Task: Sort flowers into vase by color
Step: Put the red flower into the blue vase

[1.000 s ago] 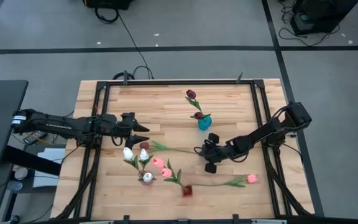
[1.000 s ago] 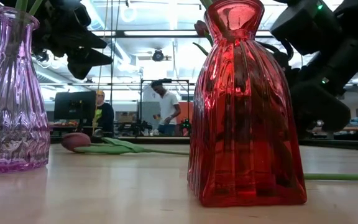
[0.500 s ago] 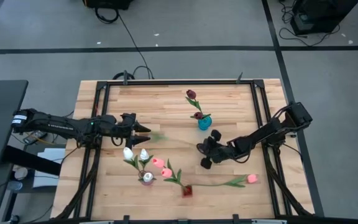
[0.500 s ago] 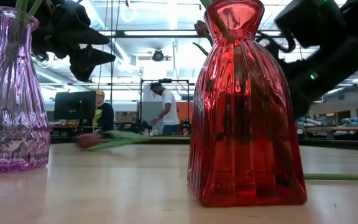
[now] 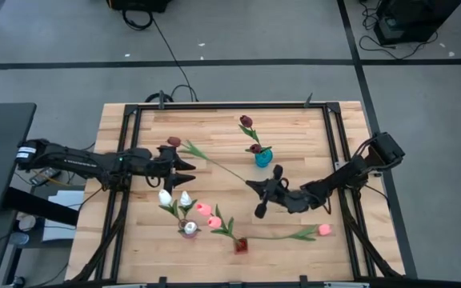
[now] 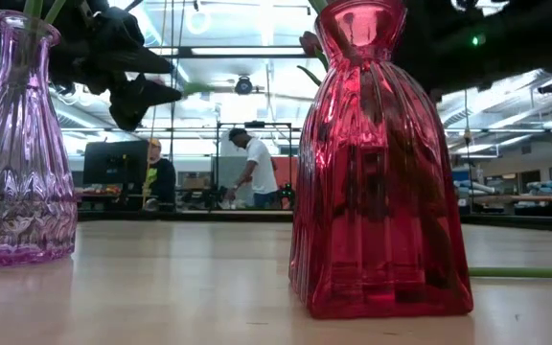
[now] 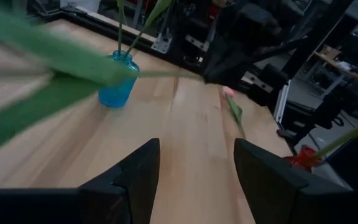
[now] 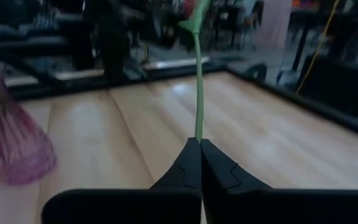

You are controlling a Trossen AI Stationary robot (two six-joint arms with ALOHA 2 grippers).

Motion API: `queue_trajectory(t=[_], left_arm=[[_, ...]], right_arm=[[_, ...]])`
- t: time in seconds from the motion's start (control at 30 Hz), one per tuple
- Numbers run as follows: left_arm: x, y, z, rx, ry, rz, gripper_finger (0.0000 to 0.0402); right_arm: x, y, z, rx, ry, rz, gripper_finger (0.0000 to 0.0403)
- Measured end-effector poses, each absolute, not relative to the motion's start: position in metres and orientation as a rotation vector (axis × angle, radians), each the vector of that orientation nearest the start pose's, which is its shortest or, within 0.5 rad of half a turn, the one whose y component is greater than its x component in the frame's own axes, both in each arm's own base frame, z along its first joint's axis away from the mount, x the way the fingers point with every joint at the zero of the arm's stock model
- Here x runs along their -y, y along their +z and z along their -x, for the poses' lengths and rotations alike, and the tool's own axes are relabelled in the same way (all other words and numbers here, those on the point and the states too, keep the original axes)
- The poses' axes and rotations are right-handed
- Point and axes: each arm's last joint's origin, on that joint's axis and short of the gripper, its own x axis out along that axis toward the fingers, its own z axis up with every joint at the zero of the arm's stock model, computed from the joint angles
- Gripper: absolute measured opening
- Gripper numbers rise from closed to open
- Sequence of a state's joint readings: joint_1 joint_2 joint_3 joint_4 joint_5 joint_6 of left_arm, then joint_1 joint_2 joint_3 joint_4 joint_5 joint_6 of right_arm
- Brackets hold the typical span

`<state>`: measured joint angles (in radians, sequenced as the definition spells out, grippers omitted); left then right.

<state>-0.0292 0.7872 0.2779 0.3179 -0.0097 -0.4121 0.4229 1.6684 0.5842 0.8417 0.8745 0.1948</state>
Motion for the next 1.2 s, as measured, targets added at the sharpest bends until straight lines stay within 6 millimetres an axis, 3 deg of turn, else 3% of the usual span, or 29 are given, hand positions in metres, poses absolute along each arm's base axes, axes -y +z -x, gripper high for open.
queue_trajectory(t=[0.27, 0.47, 0.97, 1.2], left_arm=[[0.003, 0.208, -0.189, -0.061, 0.068, 0.352, 0.0211], [0.001, 0.212, -0.2, 0.07, 0.098, 0.298, 0.0211], [-0.001, 0.206, -0.215, 0.182, 0.18, 0.284, 0.021], [-0.002, 0.204, -0.217, 0.194, 0.215, 0.288, 0.0161]], right_arm=[[-0.109, 0.171, -0.28, -0.054, -0.434, 0.002, 0.0], [-0.109, 0.172, -0.28, -0.051, -0.418, 0.007, 0.0001], [-0.111, 0.173, -0.281, -0.048, -0.345, 0.014, 0.0005], [-0.108, 0.173, -0.283, -0.05, -0.289, 0.012, 0.0007]])
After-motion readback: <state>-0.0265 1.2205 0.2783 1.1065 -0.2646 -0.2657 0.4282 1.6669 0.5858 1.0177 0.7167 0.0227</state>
